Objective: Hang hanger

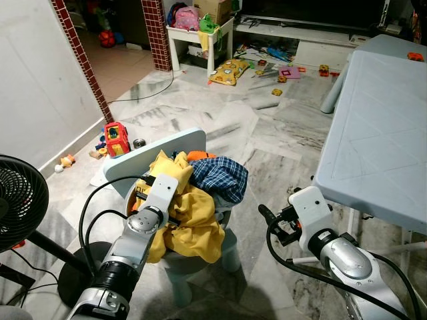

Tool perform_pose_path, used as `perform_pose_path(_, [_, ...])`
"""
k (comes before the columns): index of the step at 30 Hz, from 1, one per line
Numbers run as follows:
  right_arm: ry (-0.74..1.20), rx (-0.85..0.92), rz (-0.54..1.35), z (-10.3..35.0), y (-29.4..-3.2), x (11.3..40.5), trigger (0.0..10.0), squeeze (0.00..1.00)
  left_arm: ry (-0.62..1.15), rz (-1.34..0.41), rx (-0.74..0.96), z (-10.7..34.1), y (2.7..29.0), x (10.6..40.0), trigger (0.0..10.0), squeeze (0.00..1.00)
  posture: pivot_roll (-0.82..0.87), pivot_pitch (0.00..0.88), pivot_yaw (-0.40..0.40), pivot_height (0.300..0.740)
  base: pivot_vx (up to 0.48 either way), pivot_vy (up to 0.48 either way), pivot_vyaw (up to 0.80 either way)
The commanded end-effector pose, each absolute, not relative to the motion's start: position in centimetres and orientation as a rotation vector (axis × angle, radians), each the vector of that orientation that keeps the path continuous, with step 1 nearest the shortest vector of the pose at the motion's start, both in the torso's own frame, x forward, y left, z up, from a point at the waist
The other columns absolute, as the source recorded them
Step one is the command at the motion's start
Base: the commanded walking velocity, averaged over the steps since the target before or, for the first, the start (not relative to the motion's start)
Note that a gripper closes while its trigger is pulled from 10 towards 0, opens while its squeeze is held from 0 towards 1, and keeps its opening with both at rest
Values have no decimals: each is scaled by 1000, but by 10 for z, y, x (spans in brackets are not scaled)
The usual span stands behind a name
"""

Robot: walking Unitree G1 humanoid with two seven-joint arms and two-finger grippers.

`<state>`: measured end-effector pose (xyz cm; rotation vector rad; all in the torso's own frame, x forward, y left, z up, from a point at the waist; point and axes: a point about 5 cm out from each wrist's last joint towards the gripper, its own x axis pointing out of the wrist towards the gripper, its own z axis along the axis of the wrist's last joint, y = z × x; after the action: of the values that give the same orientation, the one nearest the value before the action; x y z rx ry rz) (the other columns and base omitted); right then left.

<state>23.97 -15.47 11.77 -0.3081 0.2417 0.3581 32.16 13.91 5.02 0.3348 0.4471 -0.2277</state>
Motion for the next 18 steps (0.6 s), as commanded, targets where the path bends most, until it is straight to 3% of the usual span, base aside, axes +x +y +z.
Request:
perform_pose_path(1, [252,-305,366,115,-154,239,10000,0,363,-186,376,60,142,327,0,0,-261,40,21,740,0,0,0])
perform_pose_path(7, [247,-311,356,115,-157,242,10000,0,168,-107,411,86,140,322,0,0,-254,32,21,740,0,0,0])
perform_pose_path(18, [242,-296,367,110,-149,246,10000,0,135,-145,450,83,141,278,0,0,-198,22,23,740,0,0,0])
